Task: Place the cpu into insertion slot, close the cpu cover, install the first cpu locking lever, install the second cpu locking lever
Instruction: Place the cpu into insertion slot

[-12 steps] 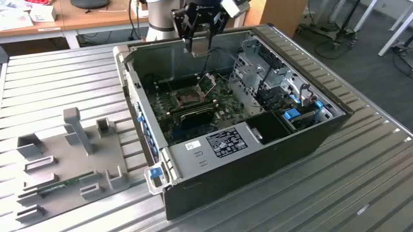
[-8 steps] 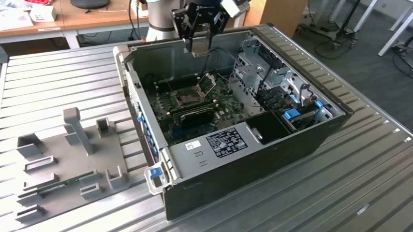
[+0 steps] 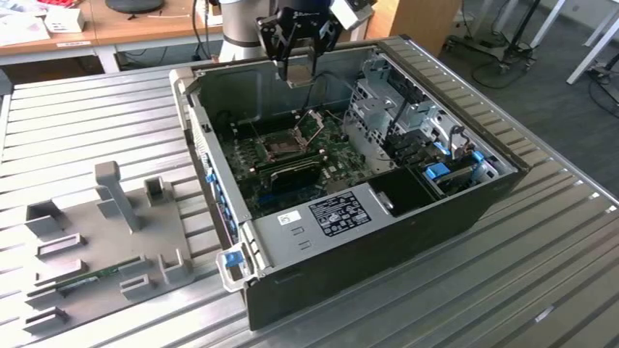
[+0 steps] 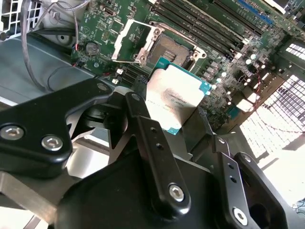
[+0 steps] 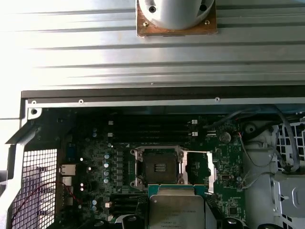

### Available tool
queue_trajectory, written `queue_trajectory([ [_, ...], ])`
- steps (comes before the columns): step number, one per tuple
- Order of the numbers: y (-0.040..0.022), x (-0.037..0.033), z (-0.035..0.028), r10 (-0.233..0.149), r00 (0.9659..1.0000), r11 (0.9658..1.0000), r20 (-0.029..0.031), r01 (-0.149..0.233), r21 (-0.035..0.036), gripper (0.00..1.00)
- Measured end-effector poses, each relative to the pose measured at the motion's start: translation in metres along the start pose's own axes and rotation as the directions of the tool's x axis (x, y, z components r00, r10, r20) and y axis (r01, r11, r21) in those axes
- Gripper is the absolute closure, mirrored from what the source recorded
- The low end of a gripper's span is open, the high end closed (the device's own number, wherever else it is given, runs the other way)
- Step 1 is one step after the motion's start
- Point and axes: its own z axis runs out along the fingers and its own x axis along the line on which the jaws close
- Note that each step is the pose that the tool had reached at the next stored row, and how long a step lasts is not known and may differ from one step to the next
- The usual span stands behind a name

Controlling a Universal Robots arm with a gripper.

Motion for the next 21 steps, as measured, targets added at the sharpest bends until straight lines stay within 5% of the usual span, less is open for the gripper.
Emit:
queue_trajectory([
  [21, 0.0021, 0.0036, 0.0085, 0.0, 1.0, 1.0, 0.0, 0.0, 0.0002, 0.46],
])
